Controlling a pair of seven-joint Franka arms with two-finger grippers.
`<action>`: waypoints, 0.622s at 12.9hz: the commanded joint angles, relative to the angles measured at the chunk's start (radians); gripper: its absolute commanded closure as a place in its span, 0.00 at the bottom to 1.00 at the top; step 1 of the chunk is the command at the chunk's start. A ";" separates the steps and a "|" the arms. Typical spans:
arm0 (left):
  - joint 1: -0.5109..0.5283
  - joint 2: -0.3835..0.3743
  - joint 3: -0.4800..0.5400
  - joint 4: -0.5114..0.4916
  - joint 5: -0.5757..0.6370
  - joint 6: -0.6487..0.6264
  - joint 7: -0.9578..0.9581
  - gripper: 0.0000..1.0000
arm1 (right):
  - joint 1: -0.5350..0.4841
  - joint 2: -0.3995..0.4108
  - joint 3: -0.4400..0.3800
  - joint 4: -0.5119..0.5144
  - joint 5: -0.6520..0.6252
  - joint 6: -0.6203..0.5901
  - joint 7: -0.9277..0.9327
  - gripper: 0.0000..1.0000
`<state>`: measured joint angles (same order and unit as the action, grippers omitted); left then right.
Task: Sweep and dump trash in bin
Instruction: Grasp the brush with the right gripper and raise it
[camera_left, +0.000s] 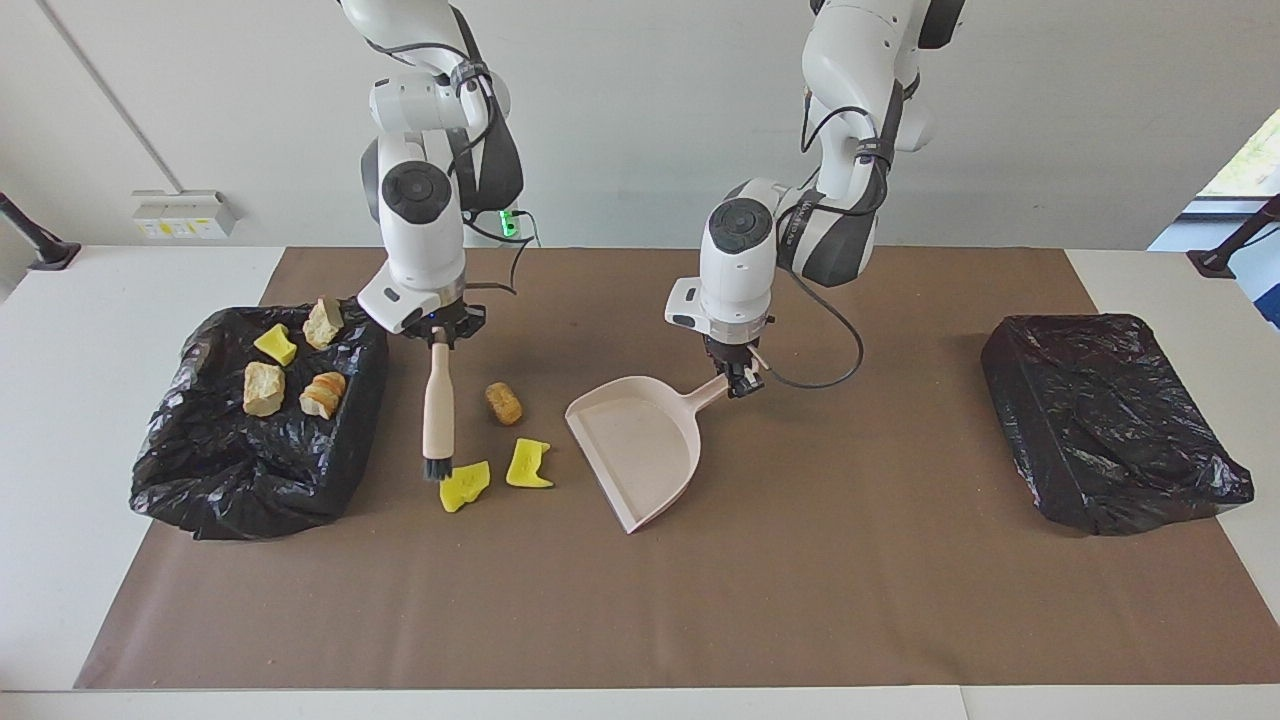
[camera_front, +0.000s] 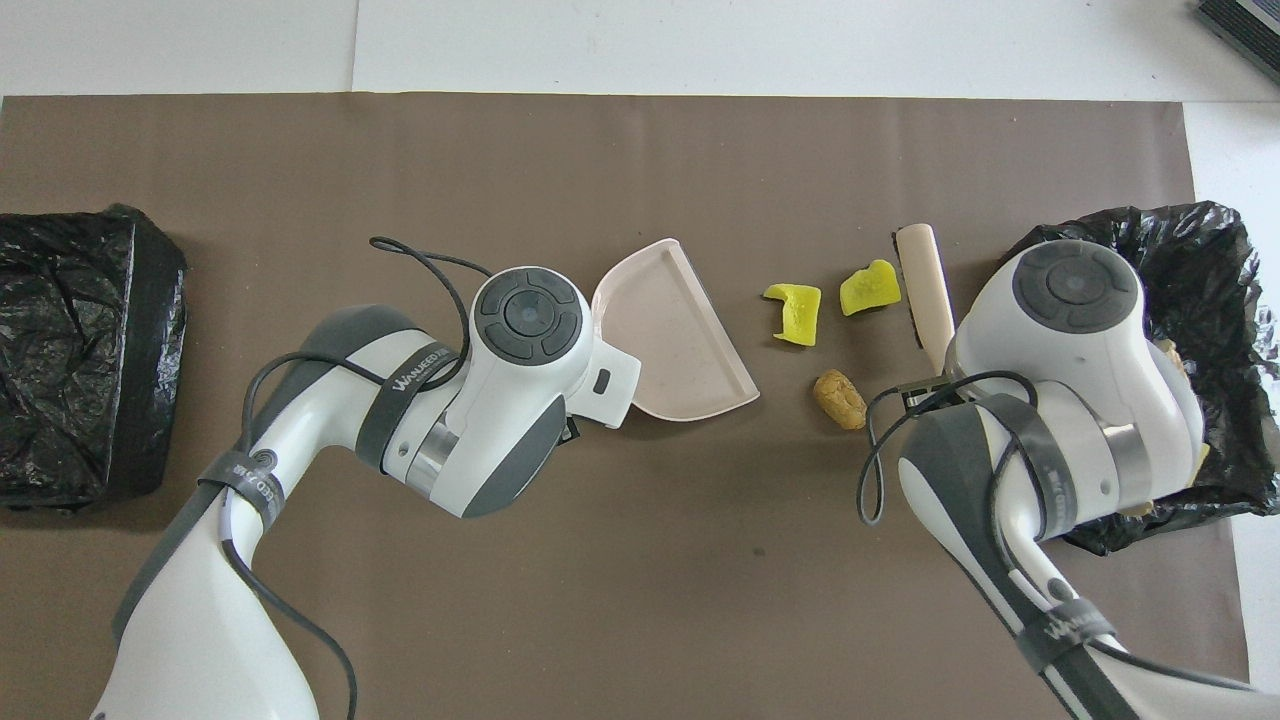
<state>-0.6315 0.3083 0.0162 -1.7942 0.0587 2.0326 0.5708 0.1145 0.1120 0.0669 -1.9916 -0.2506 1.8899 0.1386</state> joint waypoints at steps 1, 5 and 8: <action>-0.036 -0.063 0.005 -0.086 0.020 0.003 0.027 1.00 | -0.019 0.119 0.008 0.112 -0.126 -0.005 -0.066 1.00; -0.048 -0.086 0.007 -0.126 0.020 0.014 0.027 1.00 | -0.010 0.205 0.017 0.146 -0.102 0.023 -0.086 1.00; -0.053 -0.090 0.007 -0.139 0.020 0.014 0.027 1.00 | 0.059 0.201 0.021 0.103 0.072 0.021 -0.096 1.00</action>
<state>-0.6704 0.2525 0.0141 -1.8806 0.0598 2.0351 0.5831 0.1362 0.3197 0.0822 -1.8707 -0.2352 1.9060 0.0692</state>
